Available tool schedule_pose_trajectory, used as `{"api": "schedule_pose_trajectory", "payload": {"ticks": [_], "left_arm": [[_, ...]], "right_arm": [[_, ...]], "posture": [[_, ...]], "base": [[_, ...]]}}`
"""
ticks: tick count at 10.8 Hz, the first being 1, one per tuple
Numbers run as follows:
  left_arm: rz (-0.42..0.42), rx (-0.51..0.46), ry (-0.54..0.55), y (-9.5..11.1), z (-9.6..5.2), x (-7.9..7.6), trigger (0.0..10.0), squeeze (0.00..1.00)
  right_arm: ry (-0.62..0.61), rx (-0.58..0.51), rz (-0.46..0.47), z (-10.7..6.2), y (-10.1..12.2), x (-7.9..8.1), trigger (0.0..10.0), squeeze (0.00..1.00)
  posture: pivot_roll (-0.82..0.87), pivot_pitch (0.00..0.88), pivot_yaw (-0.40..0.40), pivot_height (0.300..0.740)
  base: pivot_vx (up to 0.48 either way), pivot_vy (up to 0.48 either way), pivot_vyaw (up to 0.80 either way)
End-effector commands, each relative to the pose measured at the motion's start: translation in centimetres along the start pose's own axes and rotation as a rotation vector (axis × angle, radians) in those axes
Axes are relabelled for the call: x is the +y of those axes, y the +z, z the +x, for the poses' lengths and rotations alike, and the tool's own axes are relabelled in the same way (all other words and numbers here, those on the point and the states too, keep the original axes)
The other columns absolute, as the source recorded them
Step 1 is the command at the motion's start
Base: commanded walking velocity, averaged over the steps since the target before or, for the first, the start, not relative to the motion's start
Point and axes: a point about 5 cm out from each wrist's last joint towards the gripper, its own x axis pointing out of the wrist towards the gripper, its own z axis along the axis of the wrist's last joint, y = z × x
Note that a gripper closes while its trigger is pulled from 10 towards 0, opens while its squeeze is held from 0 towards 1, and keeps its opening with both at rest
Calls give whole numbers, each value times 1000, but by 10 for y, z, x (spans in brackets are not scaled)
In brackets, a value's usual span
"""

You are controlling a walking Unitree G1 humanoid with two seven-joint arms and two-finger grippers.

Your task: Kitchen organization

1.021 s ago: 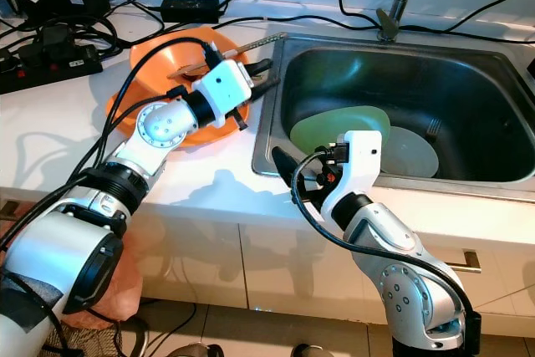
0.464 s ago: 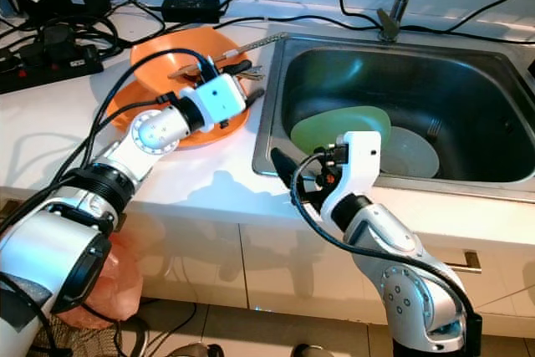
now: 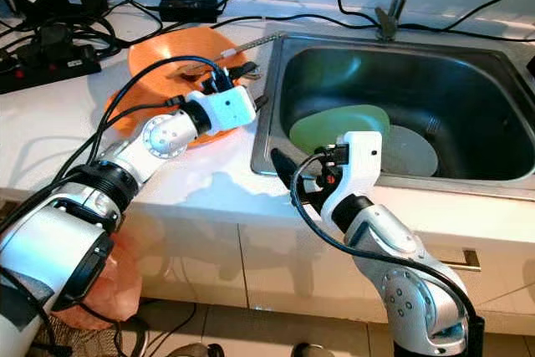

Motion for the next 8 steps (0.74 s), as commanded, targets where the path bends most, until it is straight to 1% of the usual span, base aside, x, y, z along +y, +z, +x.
{"api": "schedule_pose_trajectory", "payload": {"ticks": [1,2,3,8], "left_arm": [[28,-2,-3,5,5,5,1451,0],[27,1,-3,5,5,6,1451,0],[28,9,-5,4,6,8,0,0],[53,34,-6,4,8,11,0,0]], "right_arm": [[-13,1,7,-3,0,-1,10000,0],[-16,-1,7,-3,0,-2,10000,0],[-21,-5,7,-3,1,-2,10000,0],[-29,-16,11,-4,1,-2,10000,0]], "posture": [[-85,122,-9,740],[-85,122,-9,740],[-85,124,-7,740],[-87,125,-2,740]], "base": [[0,0,0],[0,0,0],[0,0,0],[0,0,0]]}}
